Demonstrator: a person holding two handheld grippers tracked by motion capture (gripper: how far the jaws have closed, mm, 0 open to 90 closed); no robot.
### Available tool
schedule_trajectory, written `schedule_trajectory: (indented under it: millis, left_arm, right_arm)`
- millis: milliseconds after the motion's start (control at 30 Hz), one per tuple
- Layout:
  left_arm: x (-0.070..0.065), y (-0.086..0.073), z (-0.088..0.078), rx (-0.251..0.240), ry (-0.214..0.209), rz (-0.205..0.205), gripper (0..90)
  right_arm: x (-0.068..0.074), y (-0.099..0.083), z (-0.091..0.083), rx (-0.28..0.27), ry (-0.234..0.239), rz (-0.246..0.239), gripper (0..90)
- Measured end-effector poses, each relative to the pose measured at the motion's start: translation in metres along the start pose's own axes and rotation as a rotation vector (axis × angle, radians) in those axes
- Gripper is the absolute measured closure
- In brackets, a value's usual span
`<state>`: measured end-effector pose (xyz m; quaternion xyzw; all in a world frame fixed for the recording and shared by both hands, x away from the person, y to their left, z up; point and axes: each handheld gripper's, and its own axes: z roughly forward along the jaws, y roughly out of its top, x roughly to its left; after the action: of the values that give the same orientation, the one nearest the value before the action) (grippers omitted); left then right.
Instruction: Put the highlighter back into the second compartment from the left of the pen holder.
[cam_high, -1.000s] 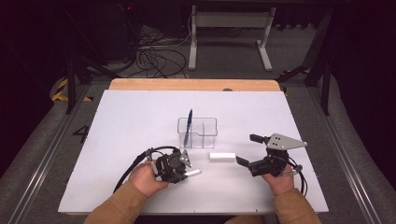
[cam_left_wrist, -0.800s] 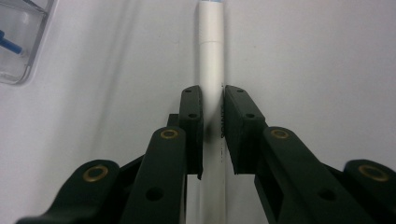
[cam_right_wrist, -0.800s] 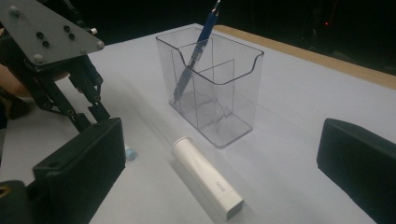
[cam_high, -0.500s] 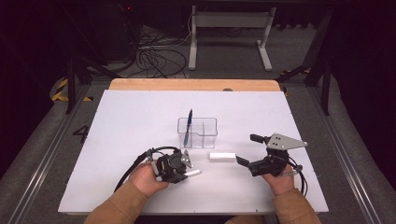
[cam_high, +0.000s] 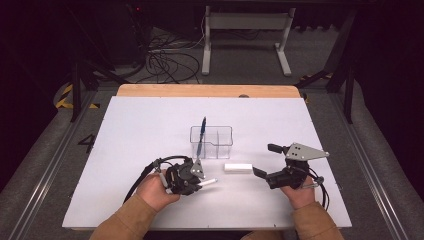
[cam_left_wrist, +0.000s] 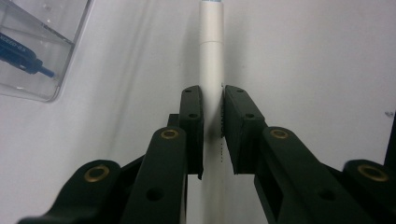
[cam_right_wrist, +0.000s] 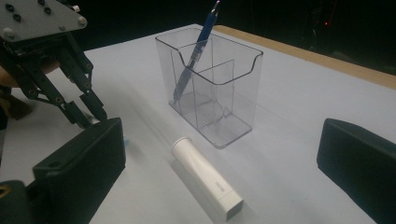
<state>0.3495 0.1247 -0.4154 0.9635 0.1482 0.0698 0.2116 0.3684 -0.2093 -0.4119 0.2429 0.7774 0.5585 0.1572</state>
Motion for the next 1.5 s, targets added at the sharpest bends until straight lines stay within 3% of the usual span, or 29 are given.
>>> schedule_trajectory:
  millis: [700, 1167, 1500]
  left_arm:
    - [0.0, 0.002, -0.01, -0.048, 0.004, -0.005, 78.4]
    - [0.006, 0.005, -0.03, -0.173, 0.018, -0.033, 78.4]
    - [0.015, 0.008, -0.042, -0.312, 0.009, -0.087, 78.4]
  right_arm:
    - [0.0, 0.0, -0.001, -0.001, -0.001, 0.001, 1.6]
    - [0.001, 0.0, 0.0, 0.004, 0.0, 0.001, 1.6]
    - [0.002, -0.002, -0.001, 0.01, -0.003, -0.003, 1.6]
